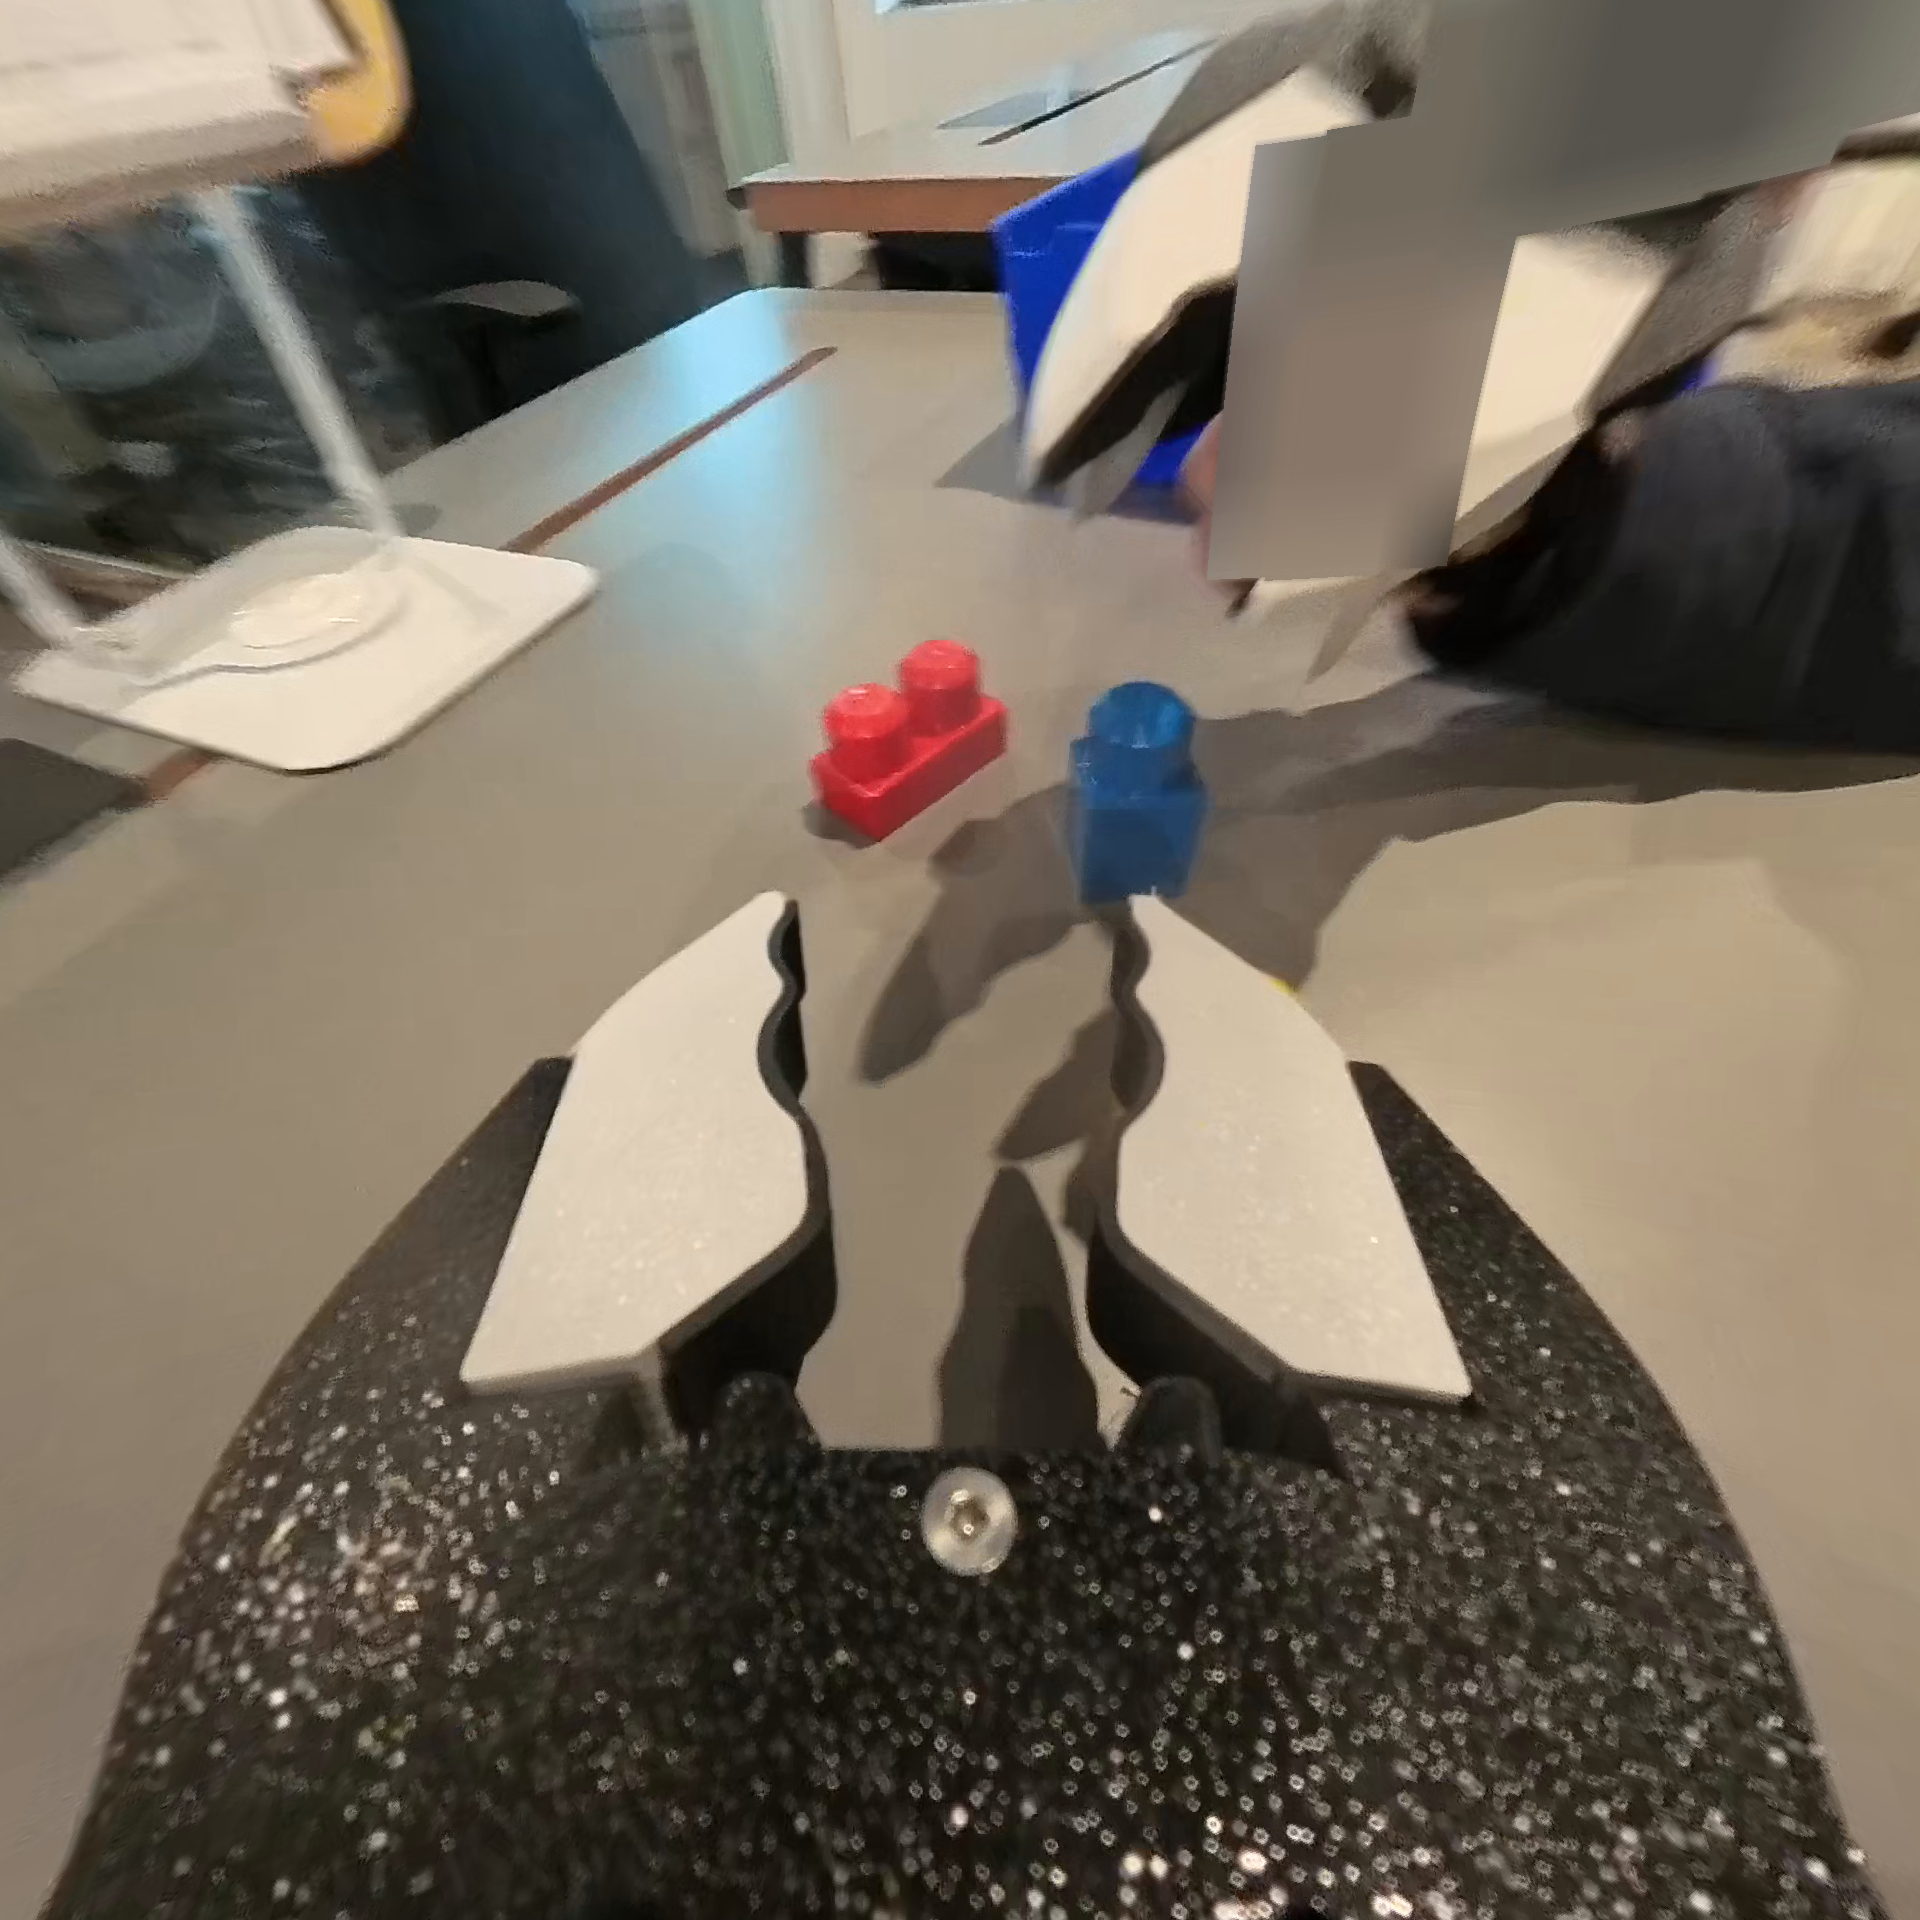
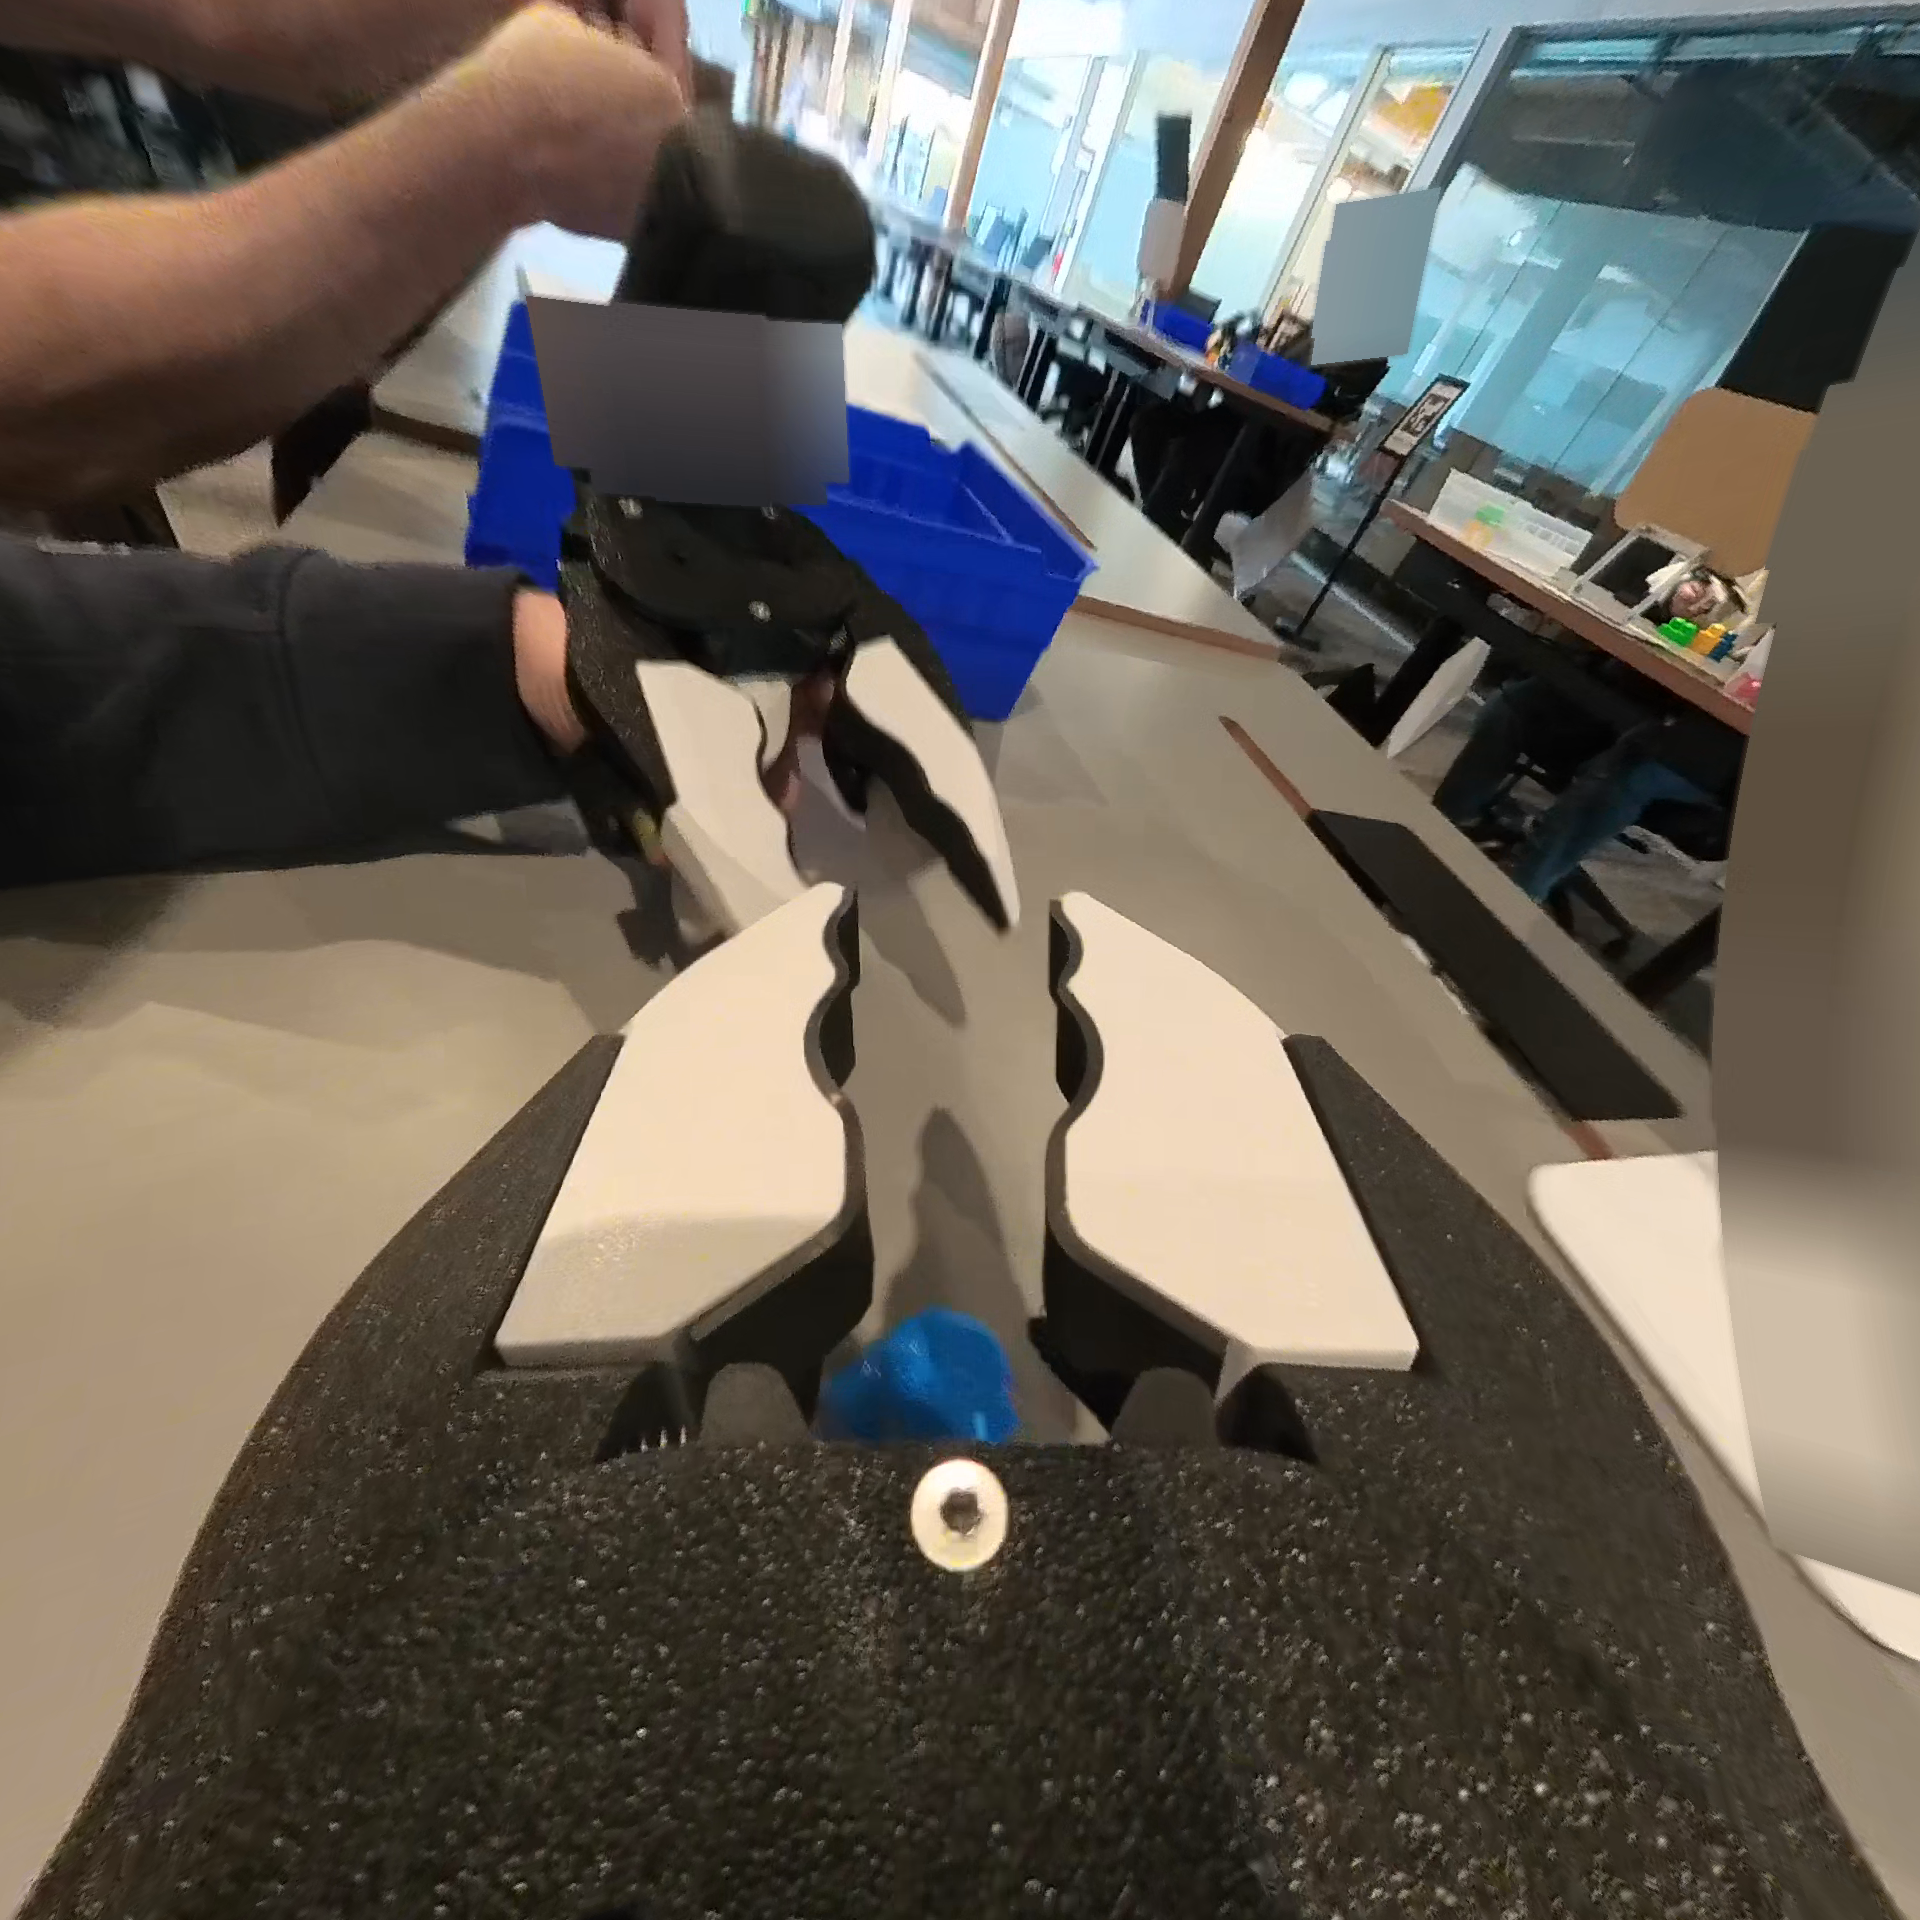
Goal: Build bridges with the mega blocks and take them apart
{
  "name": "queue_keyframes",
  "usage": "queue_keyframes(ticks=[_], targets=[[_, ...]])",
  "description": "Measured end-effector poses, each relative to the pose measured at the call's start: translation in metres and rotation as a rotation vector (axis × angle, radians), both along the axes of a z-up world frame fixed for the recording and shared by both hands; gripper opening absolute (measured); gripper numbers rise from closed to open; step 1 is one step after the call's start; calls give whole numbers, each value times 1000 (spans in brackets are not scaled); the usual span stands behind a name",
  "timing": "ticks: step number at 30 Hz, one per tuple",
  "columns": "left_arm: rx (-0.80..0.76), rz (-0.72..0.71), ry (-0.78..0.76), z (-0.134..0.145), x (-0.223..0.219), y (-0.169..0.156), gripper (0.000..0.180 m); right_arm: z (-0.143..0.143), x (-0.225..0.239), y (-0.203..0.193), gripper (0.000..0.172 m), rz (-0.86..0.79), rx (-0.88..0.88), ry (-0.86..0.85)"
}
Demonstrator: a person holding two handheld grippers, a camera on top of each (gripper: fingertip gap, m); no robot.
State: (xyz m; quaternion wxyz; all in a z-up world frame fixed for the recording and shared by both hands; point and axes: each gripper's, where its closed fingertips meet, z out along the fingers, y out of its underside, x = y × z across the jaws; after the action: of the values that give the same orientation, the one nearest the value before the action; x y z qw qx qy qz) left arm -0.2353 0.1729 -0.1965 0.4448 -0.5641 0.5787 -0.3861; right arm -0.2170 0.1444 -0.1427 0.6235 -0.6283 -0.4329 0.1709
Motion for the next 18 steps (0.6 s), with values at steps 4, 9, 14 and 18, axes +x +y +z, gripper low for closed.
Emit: queue_keyframes(ticks=[4,9,14,18], targets=[[145,136,98,7,-18,17,56,-1,13,1,33,-43,3,-134],[33,84,81,10,-24,9,53,-17,13,7,33,-40,-33,-135],[-8,-43,118,-1,-25,-9,53,-26,11,9,33,-8,-82,-84],[-156,-214,209,-17,-38,-39,58,-22,20,11,33,-7,-101,-6]])
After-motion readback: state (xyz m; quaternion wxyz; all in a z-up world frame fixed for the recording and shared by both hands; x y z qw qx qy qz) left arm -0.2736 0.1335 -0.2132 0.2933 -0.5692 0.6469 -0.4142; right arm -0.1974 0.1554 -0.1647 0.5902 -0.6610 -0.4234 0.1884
